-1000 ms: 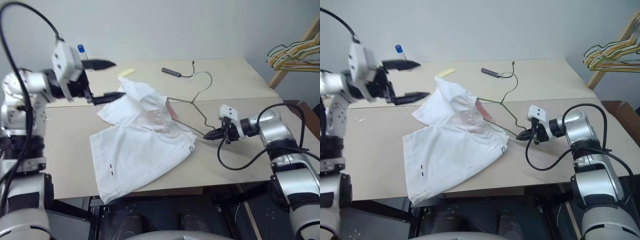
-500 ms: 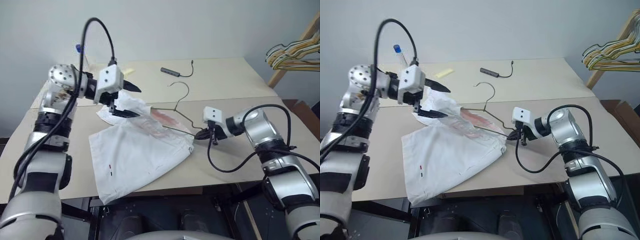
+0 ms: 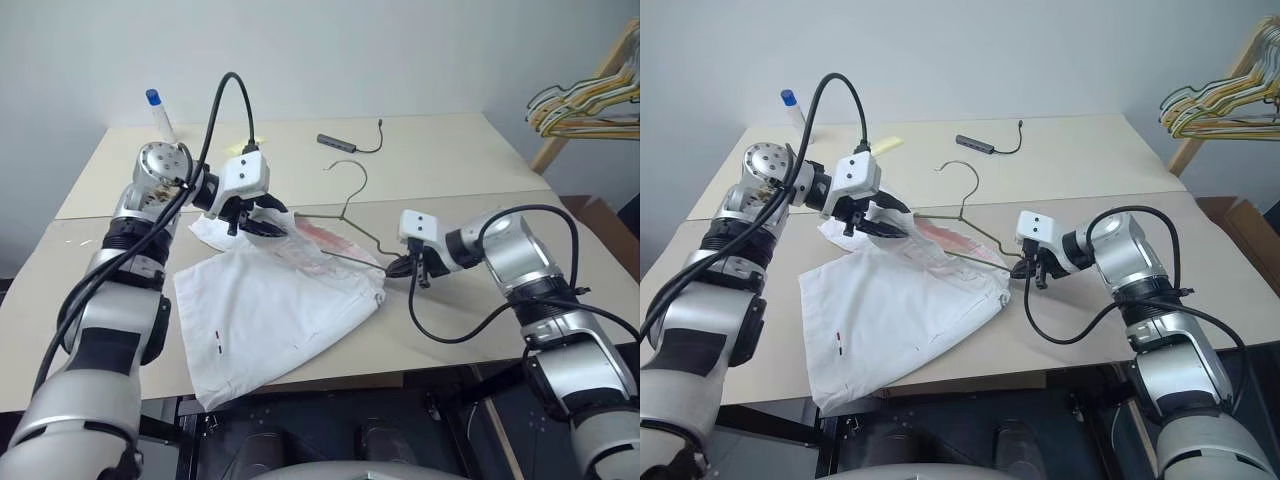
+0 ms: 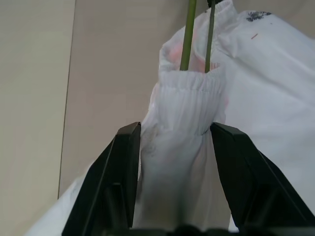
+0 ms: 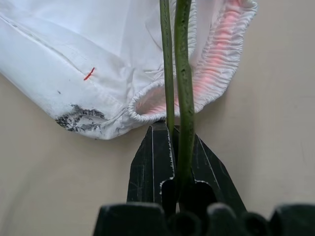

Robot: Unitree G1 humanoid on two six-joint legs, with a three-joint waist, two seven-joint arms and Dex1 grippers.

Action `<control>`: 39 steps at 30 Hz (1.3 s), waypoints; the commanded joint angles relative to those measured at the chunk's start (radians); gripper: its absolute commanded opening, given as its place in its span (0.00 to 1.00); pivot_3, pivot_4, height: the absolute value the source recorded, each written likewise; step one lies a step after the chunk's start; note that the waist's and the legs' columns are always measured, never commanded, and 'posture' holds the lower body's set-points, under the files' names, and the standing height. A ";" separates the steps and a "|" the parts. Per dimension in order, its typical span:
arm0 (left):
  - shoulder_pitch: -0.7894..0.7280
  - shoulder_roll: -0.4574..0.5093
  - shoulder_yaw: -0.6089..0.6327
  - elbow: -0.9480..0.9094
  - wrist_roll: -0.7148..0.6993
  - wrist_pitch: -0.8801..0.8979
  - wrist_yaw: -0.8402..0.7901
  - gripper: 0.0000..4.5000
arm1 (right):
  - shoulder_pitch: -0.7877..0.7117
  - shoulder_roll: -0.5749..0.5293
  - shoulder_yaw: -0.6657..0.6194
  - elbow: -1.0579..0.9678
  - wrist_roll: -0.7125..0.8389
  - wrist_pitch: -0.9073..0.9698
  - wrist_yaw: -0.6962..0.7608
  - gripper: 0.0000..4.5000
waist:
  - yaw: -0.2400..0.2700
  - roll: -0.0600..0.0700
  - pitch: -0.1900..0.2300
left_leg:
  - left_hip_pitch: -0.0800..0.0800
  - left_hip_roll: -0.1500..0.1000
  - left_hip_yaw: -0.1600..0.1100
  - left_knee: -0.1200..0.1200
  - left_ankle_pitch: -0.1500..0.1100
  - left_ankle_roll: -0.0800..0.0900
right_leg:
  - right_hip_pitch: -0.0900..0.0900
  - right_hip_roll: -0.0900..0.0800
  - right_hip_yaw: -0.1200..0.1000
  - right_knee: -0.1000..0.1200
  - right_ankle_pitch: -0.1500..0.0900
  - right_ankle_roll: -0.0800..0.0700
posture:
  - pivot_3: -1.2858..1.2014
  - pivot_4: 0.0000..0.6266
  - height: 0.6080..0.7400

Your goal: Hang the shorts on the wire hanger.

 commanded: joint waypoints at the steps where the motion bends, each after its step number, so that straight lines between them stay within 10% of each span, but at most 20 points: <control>1: -0.050 -0.012 0.009 0.020 0.012 -0.018 0.014 0.53 | -0.022 -0.014 -0.015 -0.061 0.019 0.013 0.011 0.00 | 0.000 0.000 0.000 | 0.000 0.000 0.000 0.000 0.000 0.000 | 0.000 0.000 0.000 0.000 0.000 0.000 | 0.52 0.00 1.00; 5: -0.061 -0.025 0.020 0.040 0.004 -0.002 -0.006 0.45 | -0.021 -0.018 -0.014 -0.075 0.021 0.018 0.009 0.00 | -0.002 0.000 0.000 | 0.000 0.000 0.000 0.000 0.000 0.000 | 0.000 0.000 0.000 0.000 0.000 0.000 | 0.52 0.00 1.00; 12: -0.066 -0.029 0.027 0.043 0.004 0.001 -0.039 0.01 | -0.010 -0.027 -0.007 -0.085 0.007 -0.006 -0.011 0.00 | -0.012 0.000 0.000 | 0.000 0.000 0.000 0.000 0.000 0.000 | 0.000 0.000 0.000 0.000 0.000 0.000 | 0.52 0.00 1.00; 19: -0.060 -0.026 0.023 0.061 0.047 -0.064 0.055 0.01 | 0.048 -0.039 -0.022 -0.086 -0.028 -0.280 -0.129 0.00 | -0.021 0.000 0.000 | 0.000 0.000 0.000 0.000 0.000 0.000 | 0.000 0.000 0.000 0.000 0.000 0.000 | 0.51 0.00 1.00; 32: -0.072 0.003 0.046 0.105 0.042 -0.100 0.075 0.00 | 0.064 -0.075 -0.195 -0.168 0.051 -0.132 -0.273 0.99 | -0.024 0.000 0.000 | 0.000 0.000 0.000 0.000 0.000 0.000 | 0.000 0.000 0.000 0.000 0.000 0.000 | 0.51 0.00 1.00; 39: -0.089 0.020 0.055 0.149 0.052 -0.134 0.115 0.00 | 0.113 -0.095 -0.328 -0.262 0.169 0.126 -0.322 1.00 | -0.024 0.000 0.000 | 0.000 0.000 0.000 0.000 -0.001 0.001 | 0.000 0.000 0.000 0.000 0.000 0.000 | 0.50 0.00 1.00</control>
